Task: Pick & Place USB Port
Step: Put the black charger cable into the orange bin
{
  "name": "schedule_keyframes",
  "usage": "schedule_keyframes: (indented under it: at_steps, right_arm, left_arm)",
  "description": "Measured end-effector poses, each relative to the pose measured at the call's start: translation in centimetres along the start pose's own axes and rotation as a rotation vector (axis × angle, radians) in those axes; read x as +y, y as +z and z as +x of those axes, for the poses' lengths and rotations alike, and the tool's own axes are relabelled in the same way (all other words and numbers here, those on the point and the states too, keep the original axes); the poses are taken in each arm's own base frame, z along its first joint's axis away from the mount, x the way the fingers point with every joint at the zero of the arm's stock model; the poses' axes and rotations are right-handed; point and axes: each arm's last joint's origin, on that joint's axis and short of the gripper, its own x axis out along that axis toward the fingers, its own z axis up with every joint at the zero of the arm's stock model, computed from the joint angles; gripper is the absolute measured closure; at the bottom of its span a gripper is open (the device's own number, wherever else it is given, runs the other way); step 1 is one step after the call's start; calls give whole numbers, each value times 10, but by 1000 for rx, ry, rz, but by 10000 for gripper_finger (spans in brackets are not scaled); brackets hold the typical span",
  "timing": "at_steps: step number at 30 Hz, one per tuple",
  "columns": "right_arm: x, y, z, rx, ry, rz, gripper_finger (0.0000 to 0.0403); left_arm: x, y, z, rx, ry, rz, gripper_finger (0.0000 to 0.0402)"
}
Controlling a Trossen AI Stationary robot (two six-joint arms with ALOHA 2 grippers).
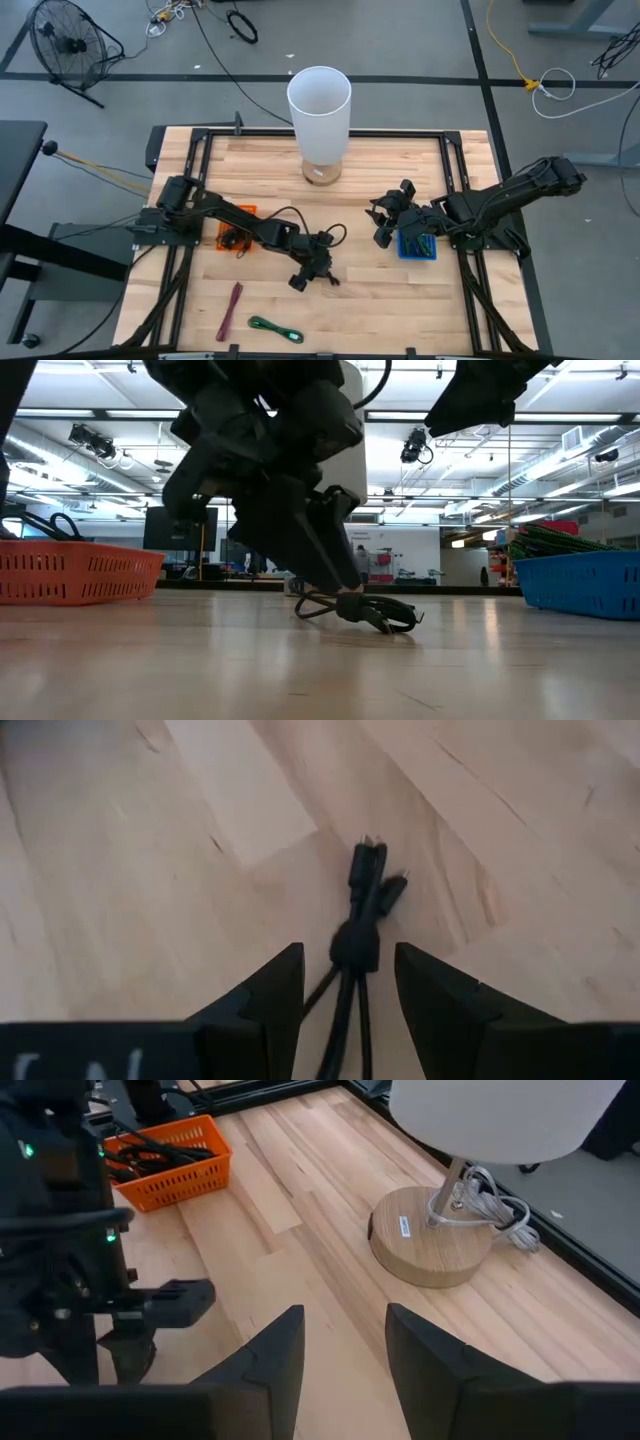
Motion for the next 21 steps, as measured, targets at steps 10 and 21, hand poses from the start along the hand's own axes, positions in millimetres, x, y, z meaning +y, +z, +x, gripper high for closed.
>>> schedule_keyframes:
  at_steps: [10,21]
  right_arm:
    - [0,0,0,1,0,-1,262]
    - [2,-2,4,13,-7,-12,262]
  left_arm:
    - [1,-8,12,13,-2,-11,239]
    - [13,-13,12,8,-37,-95,280]
